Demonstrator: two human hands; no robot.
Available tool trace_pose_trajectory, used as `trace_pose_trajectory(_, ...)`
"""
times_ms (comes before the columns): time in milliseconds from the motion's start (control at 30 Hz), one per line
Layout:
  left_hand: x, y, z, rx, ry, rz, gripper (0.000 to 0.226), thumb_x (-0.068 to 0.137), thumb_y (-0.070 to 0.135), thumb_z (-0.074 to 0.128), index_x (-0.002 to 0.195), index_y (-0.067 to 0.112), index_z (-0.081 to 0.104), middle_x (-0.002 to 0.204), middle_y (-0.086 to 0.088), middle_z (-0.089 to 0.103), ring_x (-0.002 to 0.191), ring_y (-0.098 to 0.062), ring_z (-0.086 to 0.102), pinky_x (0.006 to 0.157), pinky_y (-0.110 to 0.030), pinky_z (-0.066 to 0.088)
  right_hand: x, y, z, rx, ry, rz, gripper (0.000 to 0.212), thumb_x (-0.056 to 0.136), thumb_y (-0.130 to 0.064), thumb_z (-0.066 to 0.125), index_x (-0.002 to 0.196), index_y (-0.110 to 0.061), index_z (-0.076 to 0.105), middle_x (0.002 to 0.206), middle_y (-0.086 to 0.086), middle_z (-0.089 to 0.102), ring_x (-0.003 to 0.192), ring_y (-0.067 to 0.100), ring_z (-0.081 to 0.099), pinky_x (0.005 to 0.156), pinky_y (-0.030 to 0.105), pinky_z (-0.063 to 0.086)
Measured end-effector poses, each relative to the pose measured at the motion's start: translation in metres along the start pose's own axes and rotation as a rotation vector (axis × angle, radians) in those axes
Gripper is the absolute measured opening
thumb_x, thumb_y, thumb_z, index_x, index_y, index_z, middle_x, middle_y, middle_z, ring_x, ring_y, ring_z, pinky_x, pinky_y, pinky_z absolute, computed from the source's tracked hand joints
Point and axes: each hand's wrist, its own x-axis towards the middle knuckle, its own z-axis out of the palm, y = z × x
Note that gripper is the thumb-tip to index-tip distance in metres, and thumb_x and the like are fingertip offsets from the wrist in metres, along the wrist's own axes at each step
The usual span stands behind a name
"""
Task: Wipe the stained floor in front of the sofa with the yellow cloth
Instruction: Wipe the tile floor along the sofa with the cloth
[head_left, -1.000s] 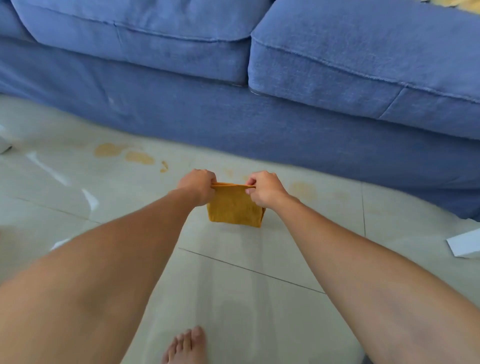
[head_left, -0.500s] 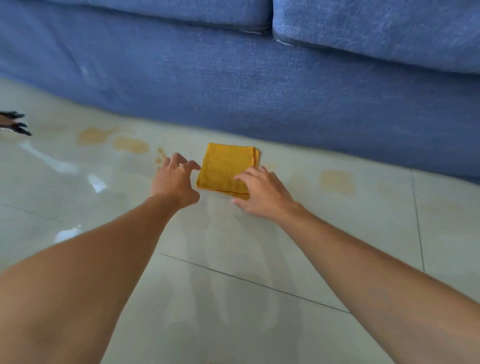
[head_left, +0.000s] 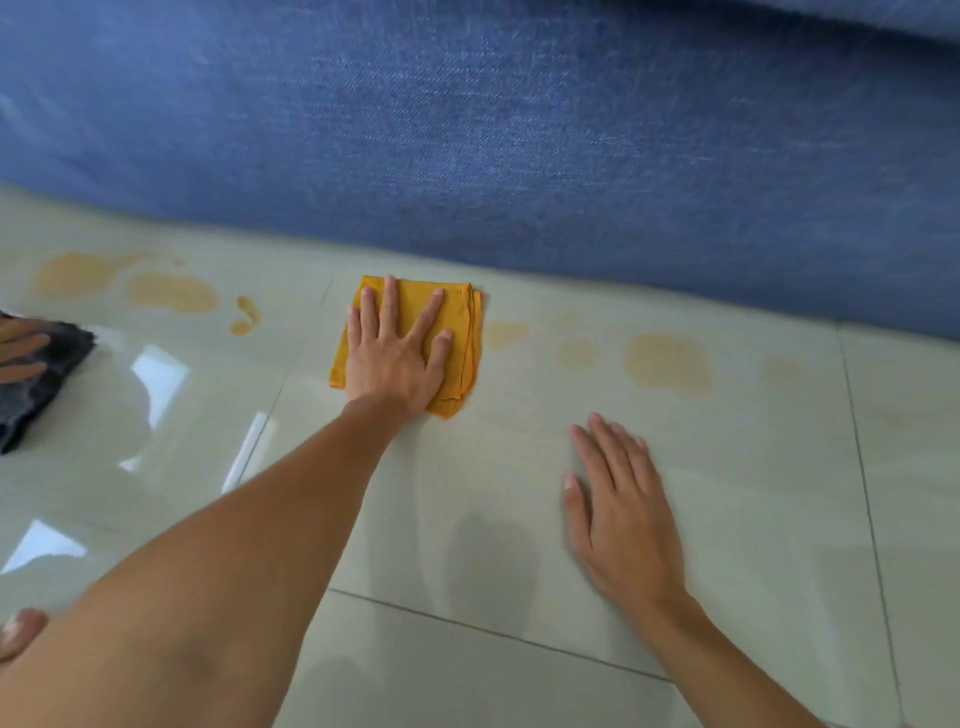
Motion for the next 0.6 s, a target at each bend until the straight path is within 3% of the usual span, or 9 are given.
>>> trace_pose_trajectory(200,0.020,0.038,0.004,0.037,-0.011,-0.008,0.062,0.093,0.064,0.010,0.152,0.047,-0.001,0.165,-0.010,-0.005,0.150,-0.041,-0.005,0.121,-0.055,-0.003,0.001,0.001,0.004,0.002,0.029,0.005,0.048,0.099,-0.028,0.039,0.140,-0.007,0.053,0.151,0.011,0.046,0.141,0.029,0.042,0.117,0.049,0.031)
trace_pose_trajectory(367,0.010,0.118,0.017,-0.013,-0.014,0.122,0.062,0.092,0.062,0.016,0.152,0.046,0.011,0.165,-0.012,0.000,0.149,-0.042,-0.004,0.121,-0.055,-0.002,0.001,0.011,-0.012,0.294,0.142,0.073,0.045,0.100,-0.024,0.036,0.137,-0.006,0.056,0.147,0.007,0.052,0.136,0.018,0.048,0.117,0.038,0.032)
trace_pose_trajectory(500,-0.035,0.141,0.024,0.013,-0.055,0.237,0.063,0.092,0.062,0.016,0.152,0.045,0.011,0.165,-0.011,0.000,0.149,-0.042,-0.004,0.120,-0.055,-0.001,-0.014,0.044,-0.027,0.140,0.258,0.193,0.043,0.100,-0.023,0.038,0.133,-0.005,0.058,0.147,0.011,0.052,0.134,0.025,0.050,0.117,0.037,0.024)
trace_pose_trajectory(600,-0.080,0.133,0.026,0.008,-0.063,0.286,0.062,0.092,0.064,0.017,0.152,0.047,0.010,0.165,-0.010,0.000,0.150,-0.040,-0.003,0.121,-0.055,0.001,-0.022,0.060,-0.022,0.021,0.205,0.248,0.044,0.100,-0.027,0.040,0.135,-0.007,0.057,0.147,0.012,0.051,0.131,0.035,0.050,0.118,0.046,0.027)
